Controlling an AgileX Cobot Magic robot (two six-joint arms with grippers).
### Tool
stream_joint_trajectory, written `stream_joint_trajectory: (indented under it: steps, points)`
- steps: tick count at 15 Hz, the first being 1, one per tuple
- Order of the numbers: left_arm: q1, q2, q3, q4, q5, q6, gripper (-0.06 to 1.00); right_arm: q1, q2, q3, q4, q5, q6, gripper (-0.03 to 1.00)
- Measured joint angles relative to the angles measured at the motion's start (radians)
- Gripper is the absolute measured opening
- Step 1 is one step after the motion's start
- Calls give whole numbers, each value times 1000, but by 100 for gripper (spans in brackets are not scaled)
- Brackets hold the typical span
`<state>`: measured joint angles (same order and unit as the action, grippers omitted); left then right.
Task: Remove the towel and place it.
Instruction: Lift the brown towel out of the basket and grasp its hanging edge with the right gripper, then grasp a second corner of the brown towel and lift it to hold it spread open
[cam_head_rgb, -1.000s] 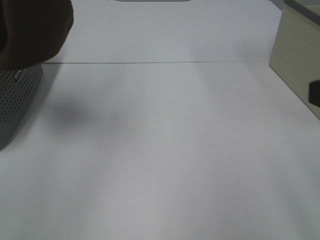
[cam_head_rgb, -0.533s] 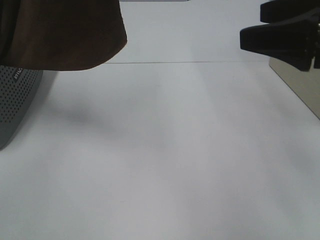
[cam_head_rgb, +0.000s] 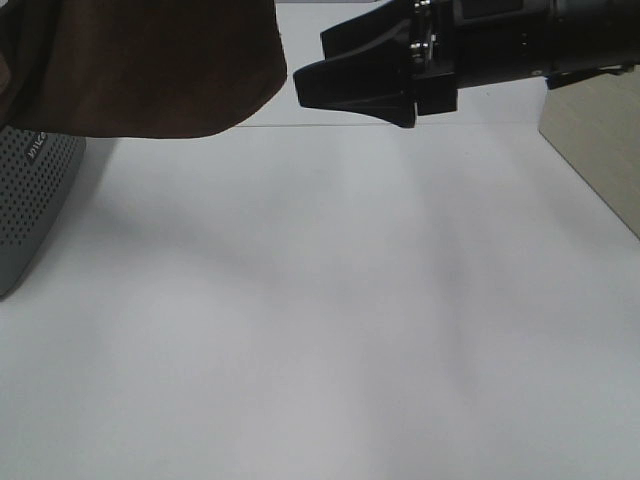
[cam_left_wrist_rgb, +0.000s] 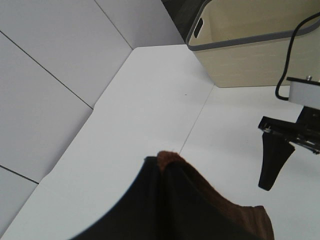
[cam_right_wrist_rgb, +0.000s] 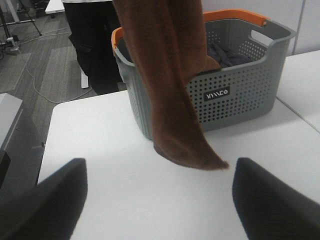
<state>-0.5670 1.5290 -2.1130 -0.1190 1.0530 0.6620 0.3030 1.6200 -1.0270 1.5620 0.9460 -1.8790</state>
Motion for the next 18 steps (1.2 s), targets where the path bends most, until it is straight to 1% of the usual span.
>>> stream_joint_trajectory:
  steps: [2,5,6,9,10,13,14,15,18]
  points:
    - [0,0,0,-6,1,0,0,22,48,-71,3,-1,-1,77]
    - [0,0,0,-10,15,0,0,27,93,-124,11,17,-1,77]
    - [0,0,0,-12,15,0,0,48,106,-127,12,12,-4,77]
    - [0,0,0,-17,19,0,0,136,128,-127,9,-50,-20,77]
    - [0,0,0,-17,22,0,0,150,128,-127,9,-51,-20,77]
    - [0,0,0,-17,22,0,0,150,128,-128,-34,-83,-9,75]
    - [0,0,0,-17,22,0,0,150,128,-128,-41,-96,-2,71]
    - [0,0,0,-17,22,0,0,150,128,-128,-38,-102,0,65]
    - [0,0,0,-17,22,0,0,150,128,-128,-8,-107,1,37]
